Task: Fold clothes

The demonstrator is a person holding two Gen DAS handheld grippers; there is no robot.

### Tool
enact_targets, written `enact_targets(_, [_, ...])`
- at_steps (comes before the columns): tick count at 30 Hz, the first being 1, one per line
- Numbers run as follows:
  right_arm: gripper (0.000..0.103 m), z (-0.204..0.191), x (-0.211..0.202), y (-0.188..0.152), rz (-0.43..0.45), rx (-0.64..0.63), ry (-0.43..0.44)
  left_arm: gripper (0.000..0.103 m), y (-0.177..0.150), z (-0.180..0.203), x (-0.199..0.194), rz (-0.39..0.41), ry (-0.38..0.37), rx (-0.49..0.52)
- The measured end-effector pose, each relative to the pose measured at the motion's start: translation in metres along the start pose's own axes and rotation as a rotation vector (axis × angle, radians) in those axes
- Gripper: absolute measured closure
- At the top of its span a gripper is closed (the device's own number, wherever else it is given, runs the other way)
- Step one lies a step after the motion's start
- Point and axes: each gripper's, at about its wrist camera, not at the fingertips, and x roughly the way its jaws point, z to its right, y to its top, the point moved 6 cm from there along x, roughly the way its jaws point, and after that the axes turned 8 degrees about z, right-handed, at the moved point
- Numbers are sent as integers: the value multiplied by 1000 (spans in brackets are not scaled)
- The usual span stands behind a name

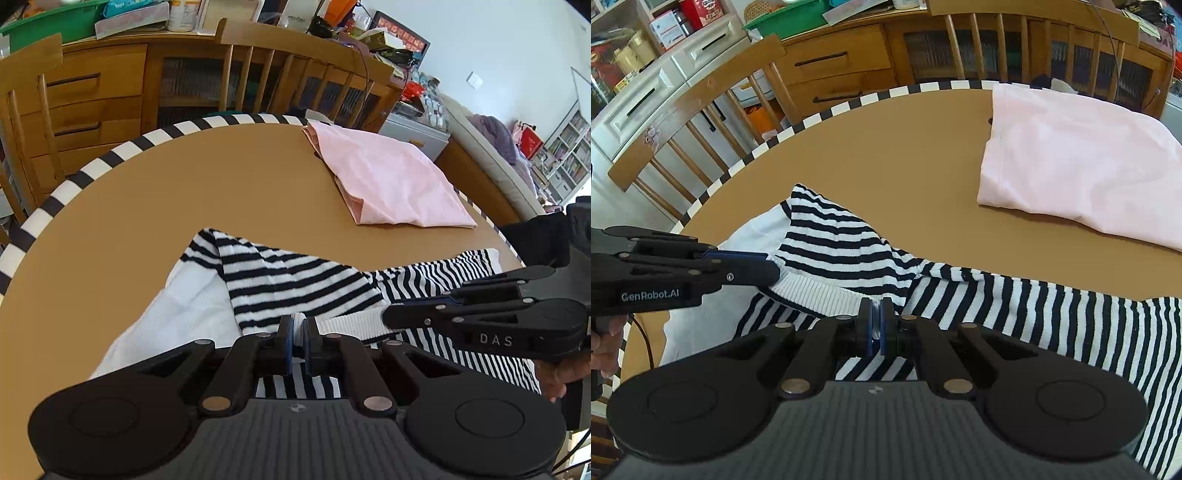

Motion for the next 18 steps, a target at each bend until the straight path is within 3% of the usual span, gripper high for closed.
enact_targets(14, [96, 2, 4, -13, -49, -91, 43, 95, -36, 3, -4, -9, -10, 11])
enact_targets(18, [92, 2, -3, -19, -50, -134, 61, 92, -48, 12, -13, -13, -28, 73])
